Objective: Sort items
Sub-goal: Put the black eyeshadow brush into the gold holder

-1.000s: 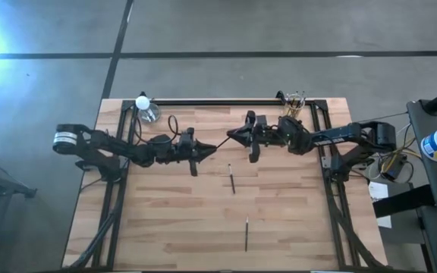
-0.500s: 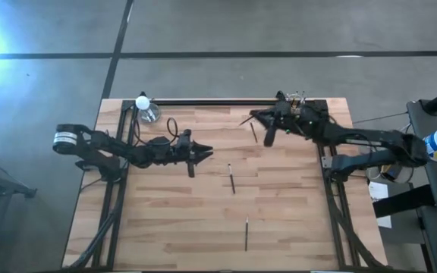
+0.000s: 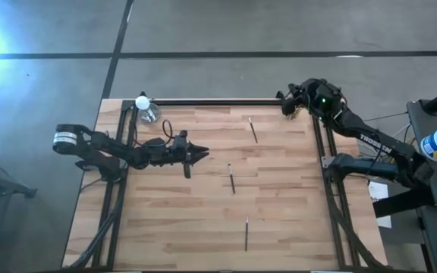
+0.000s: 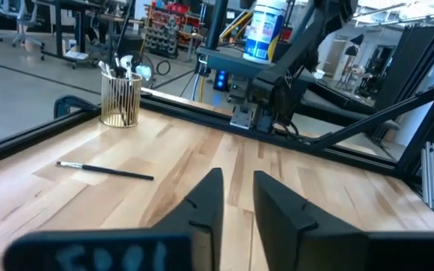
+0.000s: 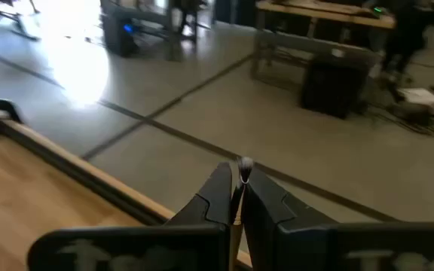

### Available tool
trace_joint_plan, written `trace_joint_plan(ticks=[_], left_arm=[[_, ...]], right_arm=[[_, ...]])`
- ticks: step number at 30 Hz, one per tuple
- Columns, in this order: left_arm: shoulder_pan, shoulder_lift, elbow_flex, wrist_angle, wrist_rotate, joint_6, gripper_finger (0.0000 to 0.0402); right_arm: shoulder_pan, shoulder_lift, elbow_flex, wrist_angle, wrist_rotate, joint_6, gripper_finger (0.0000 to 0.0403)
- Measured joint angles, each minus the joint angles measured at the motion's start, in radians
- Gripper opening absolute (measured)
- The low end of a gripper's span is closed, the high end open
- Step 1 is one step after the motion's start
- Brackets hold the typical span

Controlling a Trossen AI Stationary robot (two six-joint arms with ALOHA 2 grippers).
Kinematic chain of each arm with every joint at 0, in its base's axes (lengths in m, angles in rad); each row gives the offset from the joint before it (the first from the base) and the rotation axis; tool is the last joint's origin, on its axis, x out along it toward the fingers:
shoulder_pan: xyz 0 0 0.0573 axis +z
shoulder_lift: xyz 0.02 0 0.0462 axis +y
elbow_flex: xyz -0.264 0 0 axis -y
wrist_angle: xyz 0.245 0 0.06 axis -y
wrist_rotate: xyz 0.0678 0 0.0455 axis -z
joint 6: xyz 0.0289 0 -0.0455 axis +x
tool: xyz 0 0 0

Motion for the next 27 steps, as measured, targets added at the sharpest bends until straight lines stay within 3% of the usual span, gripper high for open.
trace_joint_plan(ticks=[6, 14, 27], left_arm=[[0.0, 0.0, -0.01, -0.001, 0.0, -0.007, 0.0007], [0.001, 0.0, -0.013, -0.001, 0.0, 0.002, 0.0001], [0.001, 0.0, -0.013, -0.011, 0.0, 0.007, 0.0]], right_arm=[[-0.098, 0.055, 0.0, -0.001, -0.011, -0.01, 0.0012], [-0.176, 0.165, 0.0, -0.015, -0.014, -0.002, 0.0012], [-0.186, 0.315, -0.009, -0.047, 0.003, 0.056, 0.0014]])
